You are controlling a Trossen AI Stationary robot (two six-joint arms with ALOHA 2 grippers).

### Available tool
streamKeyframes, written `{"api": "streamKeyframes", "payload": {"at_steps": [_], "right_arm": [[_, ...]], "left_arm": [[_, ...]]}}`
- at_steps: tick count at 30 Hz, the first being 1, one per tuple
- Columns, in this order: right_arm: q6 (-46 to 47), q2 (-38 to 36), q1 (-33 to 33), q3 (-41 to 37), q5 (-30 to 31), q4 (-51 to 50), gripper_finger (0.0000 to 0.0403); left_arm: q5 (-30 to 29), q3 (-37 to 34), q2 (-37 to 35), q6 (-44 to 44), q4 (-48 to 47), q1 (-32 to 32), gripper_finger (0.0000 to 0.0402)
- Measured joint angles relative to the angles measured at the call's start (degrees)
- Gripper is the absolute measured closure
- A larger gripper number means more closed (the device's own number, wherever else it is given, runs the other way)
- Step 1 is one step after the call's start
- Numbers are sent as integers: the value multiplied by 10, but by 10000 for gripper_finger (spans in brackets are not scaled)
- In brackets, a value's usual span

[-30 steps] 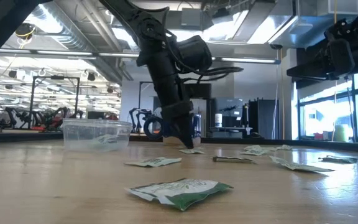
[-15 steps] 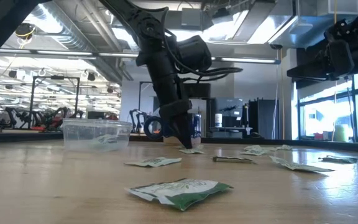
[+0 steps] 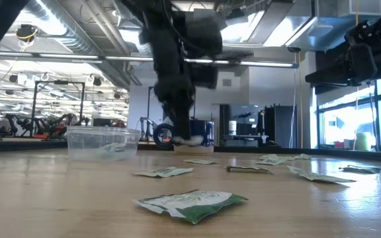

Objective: Pick and place Stevia / Truvia into bins
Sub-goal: Put the white stevia packet into the transparent container

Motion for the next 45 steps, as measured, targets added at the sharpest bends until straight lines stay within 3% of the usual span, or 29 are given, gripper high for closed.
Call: {"api": "streamKeyframes", "payload": {"at_steps": [9, 17, 23, 33, 45], "right_arm": [[15, 0, 0, 0, 0, -1, 295], [32, 0, 0, 0, -1, -3, 295], [46, 0, 0, 0, -2, -3, 295], [46, 0, 0, 0, -2, -2, 295], [45, 0, 0, 0, -2, -2, 295]], "left_arm": [[-4, 1, -90, -97, -158, -43, 400], [-39, 0, -135, -148, -215, -87, 395], [-38, -79, -168, -170, -185, -86, 400], [-33, -224, -221, -202, -56, -52, 399], [-35, -270, -218, -220, -10, -28, 364]]}}
